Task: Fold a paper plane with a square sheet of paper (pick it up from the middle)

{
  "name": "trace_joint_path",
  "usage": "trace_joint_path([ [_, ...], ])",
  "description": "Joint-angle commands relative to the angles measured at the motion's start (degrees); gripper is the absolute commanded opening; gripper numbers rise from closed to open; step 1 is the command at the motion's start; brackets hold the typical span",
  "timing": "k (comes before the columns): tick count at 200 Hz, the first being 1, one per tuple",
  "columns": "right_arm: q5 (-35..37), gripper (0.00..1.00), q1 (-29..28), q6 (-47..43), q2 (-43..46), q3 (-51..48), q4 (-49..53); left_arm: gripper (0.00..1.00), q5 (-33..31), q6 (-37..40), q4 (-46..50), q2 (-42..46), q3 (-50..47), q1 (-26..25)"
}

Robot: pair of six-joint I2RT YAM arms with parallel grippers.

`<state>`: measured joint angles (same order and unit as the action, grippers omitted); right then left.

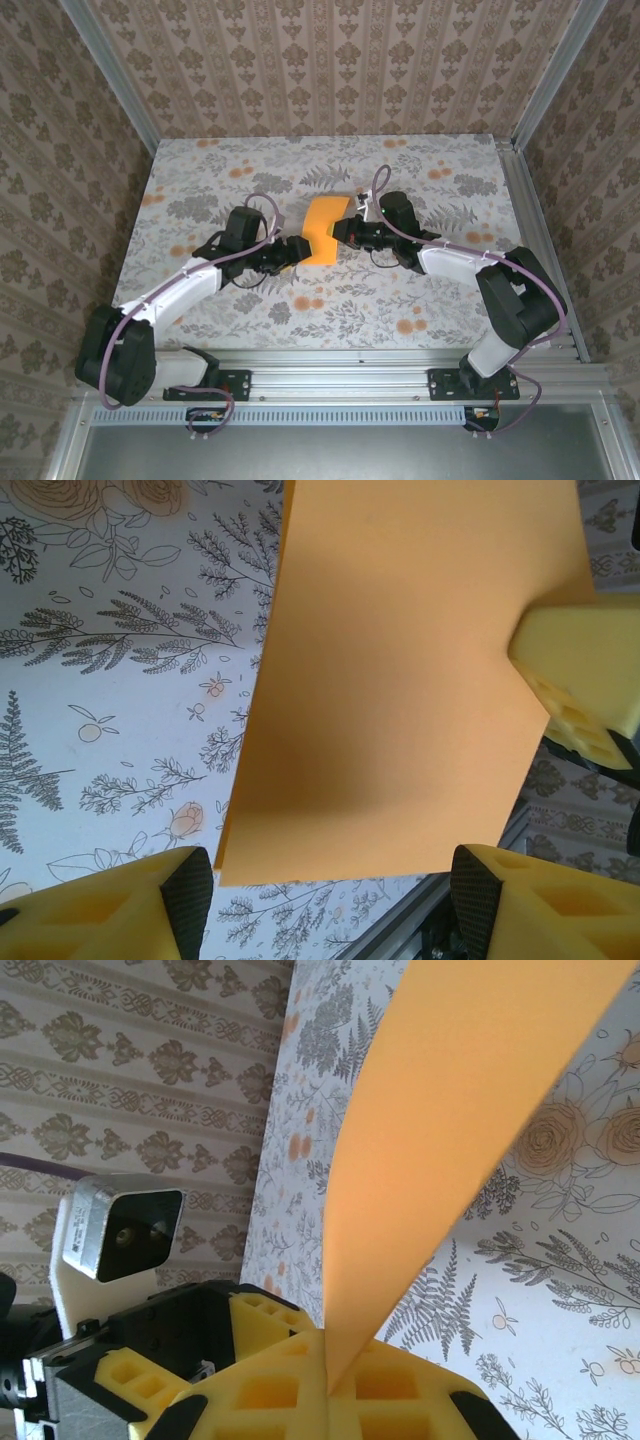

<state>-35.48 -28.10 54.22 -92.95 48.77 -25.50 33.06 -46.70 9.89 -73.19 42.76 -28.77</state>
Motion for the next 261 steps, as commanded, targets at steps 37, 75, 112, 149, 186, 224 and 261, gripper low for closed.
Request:
trace_joint_path([
  [37,-1.8,0.0,0.45,0.87,-0.26,-0.52,-2.59,0.67,1.45,-0.76,-2.89,-0.64,-0.24,0.21],
  [75,-1.69,0.0,0.32,0.31,-0.48,-0.52,-2.11,0.67,2.25,-1.55,-3.85,-0.55,-0.23,0.2],
  [112,-1.52,0.0,0.32,-0.91,-0.32,-0.39,-0.63,0.66,2.19,-1.23,-3.09,-0.29,0.03,0.21],
  [149,-1.34,0.0,0.28,-2.58,-0.24,-0.26,1.2,0.65,2.62,-1.77,-3.65,0.19,0.3,0.26],
  [186,-0.69,0.0,0.26,-5.34,0.1,0.0,4.17,0.61,2.45,-0.57,-1.4,0.67,1.16,0.45],
  [224,-0.52,0.0,0.26,-7.16,0.37,0.49,5.59,0.56,2.89,0.19,-0.23,0.5,1.34,0.8],
  [261,0.82,0.0,-0.03,-11.45,1.35,1.89,10.23,0.52,3.23,1.27,1.18,0.26,2.14,0.96],
])
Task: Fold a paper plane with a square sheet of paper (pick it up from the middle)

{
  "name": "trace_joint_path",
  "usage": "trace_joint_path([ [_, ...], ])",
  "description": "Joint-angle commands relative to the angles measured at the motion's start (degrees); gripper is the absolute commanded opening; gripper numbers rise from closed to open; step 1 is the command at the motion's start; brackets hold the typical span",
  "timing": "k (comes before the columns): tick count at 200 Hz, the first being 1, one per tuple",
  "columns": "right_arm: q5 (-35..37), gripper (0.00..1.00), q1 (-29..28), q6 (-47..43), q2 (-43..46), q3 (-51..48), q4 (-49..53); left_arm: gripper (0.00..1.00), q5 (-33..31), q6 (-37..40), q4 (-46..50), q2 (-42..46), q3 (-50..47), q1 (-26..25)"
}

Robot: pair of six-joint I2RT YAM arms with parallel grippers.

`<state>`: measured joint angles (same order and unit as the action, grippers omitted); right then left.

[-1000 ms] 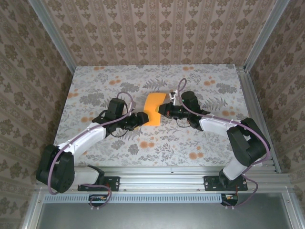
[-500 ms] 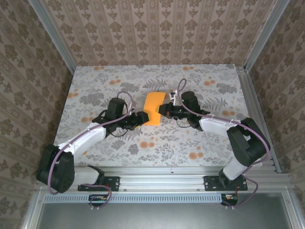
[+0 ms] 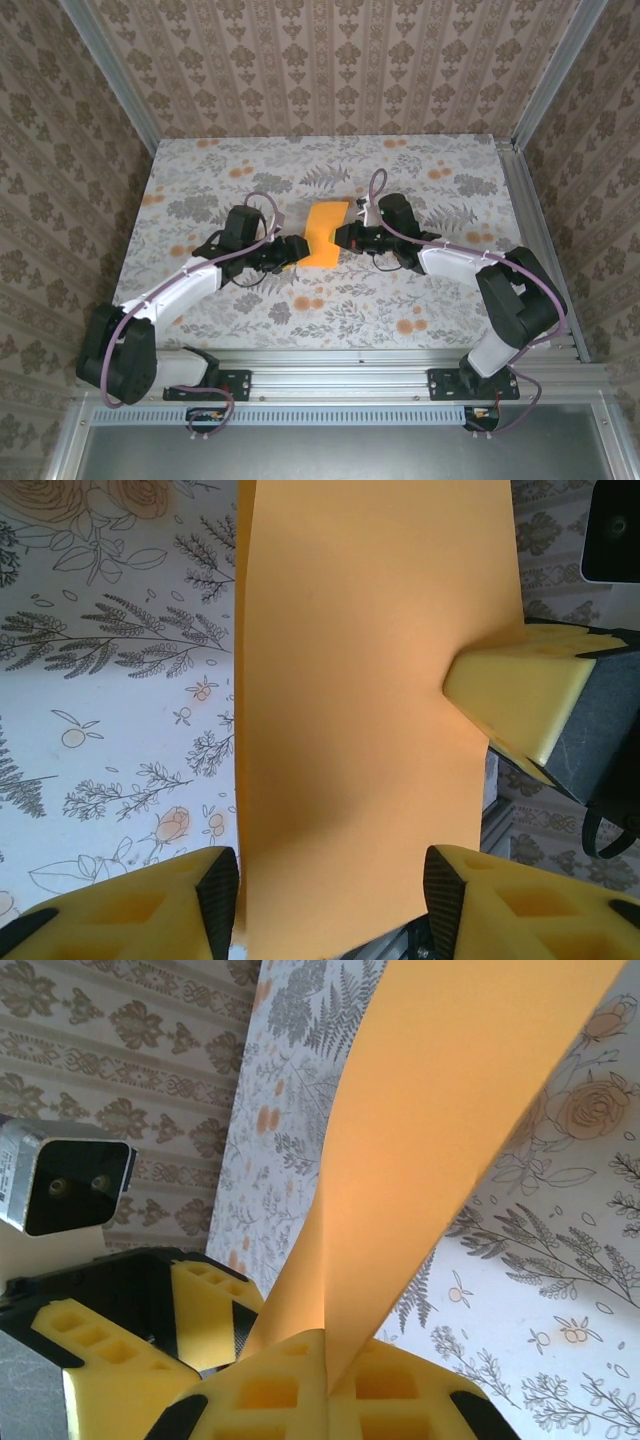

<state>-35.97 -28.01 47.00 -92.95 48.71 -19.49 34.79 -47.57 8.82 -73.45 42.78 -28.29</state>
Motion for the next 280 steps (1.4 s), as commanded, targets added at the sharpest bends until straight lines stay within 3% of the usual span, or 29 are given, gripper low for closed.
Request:
trace_joint_path([
  [1,1.36,0.0,-0.16,-4.39,1.4,2.07,4.29,0.52,1.51,2.18,2.3,0.47,2.12,0.45],
  [76,2.12,0.0,-1.04,-5.04,1.13,3.05,4.72,0.5,3.97,1.69,0.85,-1.16,2.15,0.58],
  [192,-0.84,0.0,-1.08,0.45,0.74,0.53,-2.97,0.51,4.37,1.39,-1.21,-3.01,2.03,0.56],
  [280,-1.38,0.0,-1.52,0.7,0.62,0.41,-3.8,0.34,4.33,1.64,-0.53,-2.84,2.17,0.64],
])
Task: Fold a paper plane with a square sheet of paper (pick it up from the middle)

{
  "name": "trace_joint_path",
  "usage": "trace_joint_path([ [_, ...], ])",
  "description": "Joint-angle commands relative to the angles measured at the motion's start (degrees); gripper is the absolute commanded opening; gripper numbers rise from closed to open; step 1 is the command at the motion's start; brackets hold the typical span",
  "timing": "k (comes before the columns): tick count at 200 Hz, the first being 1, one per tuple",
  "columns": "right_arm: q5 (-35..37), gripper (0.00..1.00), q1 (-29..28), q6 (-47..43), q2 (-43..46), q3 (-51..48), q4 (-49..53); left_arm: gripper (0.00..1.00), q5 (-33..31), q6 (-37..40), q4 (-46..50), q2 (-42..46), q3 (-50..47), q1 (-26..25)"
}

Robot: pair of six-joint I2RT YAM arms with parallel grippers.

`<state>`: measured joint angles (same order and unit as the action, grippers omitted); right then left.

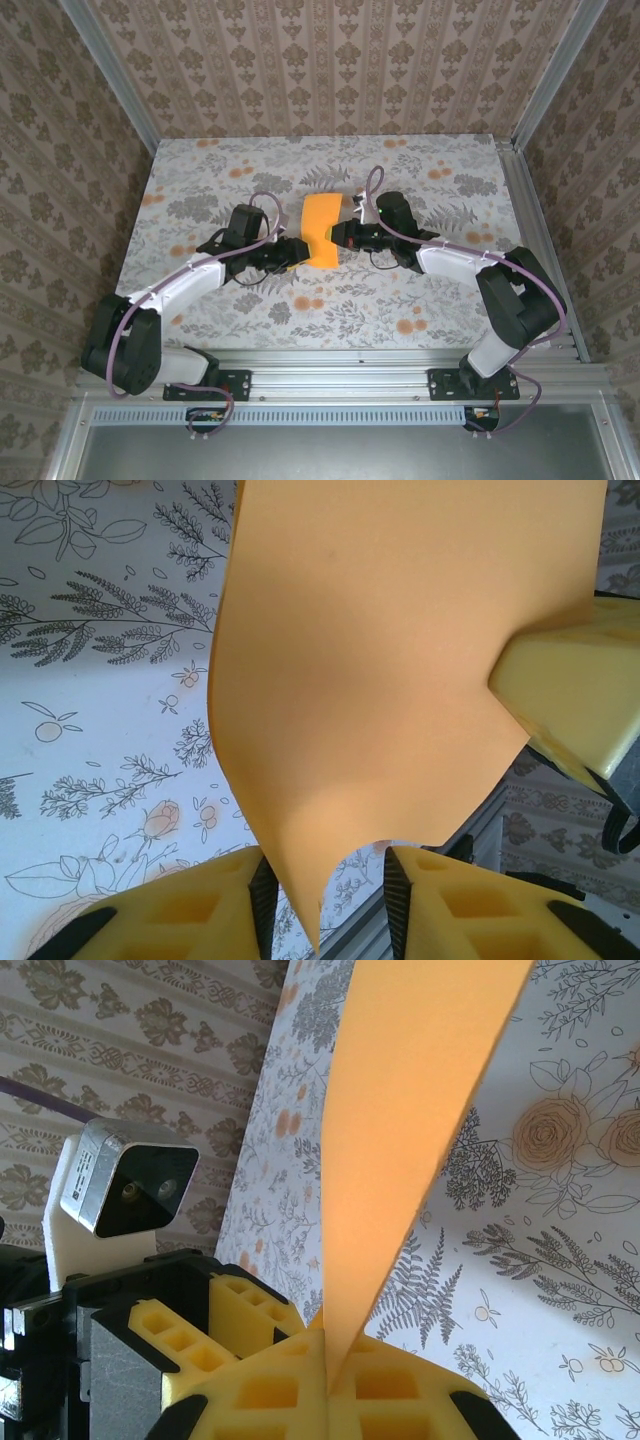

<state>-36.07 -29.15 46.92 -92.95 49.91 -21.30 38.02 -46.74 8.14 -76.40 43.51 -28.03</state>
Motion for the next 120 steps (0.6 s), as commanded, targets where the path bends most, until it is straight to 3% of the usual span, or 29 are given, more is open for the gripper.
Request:
trace_joint_path([
  [1,-1.27,0.0,-0.43,0.8,0.64,-0.74,-2.03,0.33,1.09,0.84,0.18,0.11,1.52,0.36],
  [29,-1.28,0.0,-0.47,0.81,0.76,-0.78,-2.07,0.23,0.41,1.93,1.82,-0.15,2.07,0.45],
  [120,0.71,0.0,-0.42,-4.63,2.54,0.44,5.5,0.15,-3.93,8.33,11.51,-0.22,4.57,0.71],
])
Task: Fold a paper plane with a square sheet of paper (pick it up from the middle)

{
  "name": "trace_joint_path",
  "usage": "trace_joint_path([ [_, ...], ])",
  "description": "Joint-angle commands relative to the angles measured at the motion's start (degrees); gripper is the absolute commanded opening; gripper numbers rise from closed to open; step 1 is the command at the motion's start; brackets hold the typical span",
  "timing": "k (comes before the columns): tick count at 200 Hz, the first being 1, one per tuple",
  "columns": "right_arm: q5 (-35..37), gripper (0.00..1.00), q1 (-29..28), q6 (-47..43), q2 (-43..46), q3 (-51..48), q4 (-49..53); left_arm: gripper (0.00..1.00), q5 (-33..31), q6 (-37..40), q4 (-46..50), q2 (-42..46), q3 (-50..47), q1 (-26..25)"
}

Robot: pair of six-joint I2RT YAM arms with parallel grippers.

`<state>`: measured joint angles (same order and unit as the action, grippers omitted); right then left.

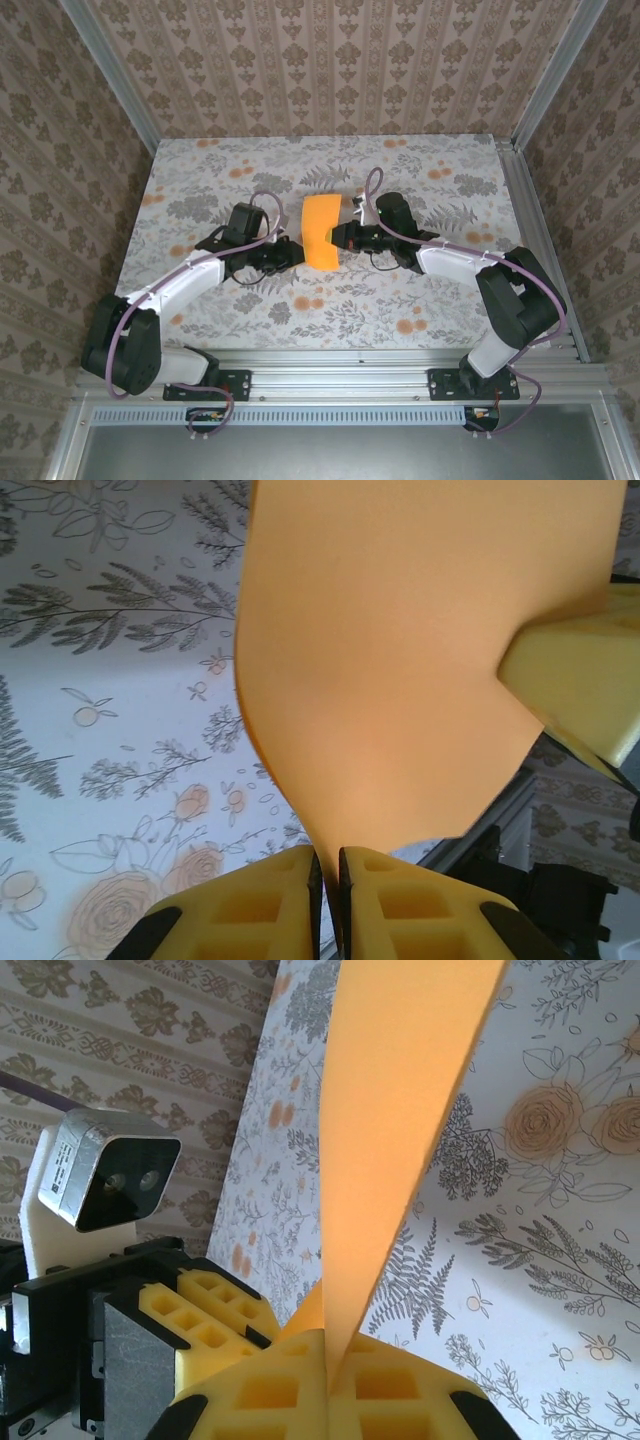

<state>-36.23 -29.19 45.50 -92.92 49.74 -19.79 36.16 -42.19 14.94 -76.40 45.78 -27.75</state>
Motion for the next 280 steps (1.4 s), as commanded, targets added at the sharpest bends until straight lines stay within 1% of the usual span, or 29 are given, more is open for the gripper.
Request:
trace_joint_path([
  [1,0.88,0.0,-0.36,-3.26,2.55,0.62,4.11,0.15,-2.15,3.88,4.91,-0.28,2.34,0.42],
  [36,1.44,0.0,-0.43,-4.39,3.09,0.6,5.31,0.17,-3.14,5.85,7.77,-1.02,2.9,0.5],
  [106,1.29,0.0,-0.78,-3.86,2.77,0.28,4.02,0.19,-2.1,6.7,8.67,-2.37,4.51,0.51],
  [114,1.13,0.0,-0.78,-3.48,2.59,0.19,3.48,0.21,-1.9,6.55,8.45,-2.58,4.56,0.51],
  [126,1.14,0.0,-0.79,-2.98,2.55,-0.15,2.71,0.27,-2.0,6.52,8.42,-3.11,4.57,0.42],
  [159,0.56,0.0,-0.63,-0.85,2.0,-0.6,0.35,0.36,-2.28,5.2,6.29,-3.07,3.08,0.48],
  [175,-0.16,0.0,-0.35,1.46,1.49,-1.28,-2.48,0.4,-1.8,4.01,4.66,-2.98,2.39,0.37],
  [202,-0.69,0.0,-0.25,3.19,0.61,-1.39,-4.77,0.43,-0.79,0.6,0.24,-2.18,0.44,0.25],
  [230,-0.6,0.0,-0.06,3.49,0.47,-1.56,-5.08,0.45,-0.4,-1.42,-1.75,-1.26,-0.59,0.25],
  [280,-0.77,0.0,0.1,3.79,0.38,-1.84,-5.61,0.46,0.31,-3.42,-3.69,0.12,-1.31,0.28],
])
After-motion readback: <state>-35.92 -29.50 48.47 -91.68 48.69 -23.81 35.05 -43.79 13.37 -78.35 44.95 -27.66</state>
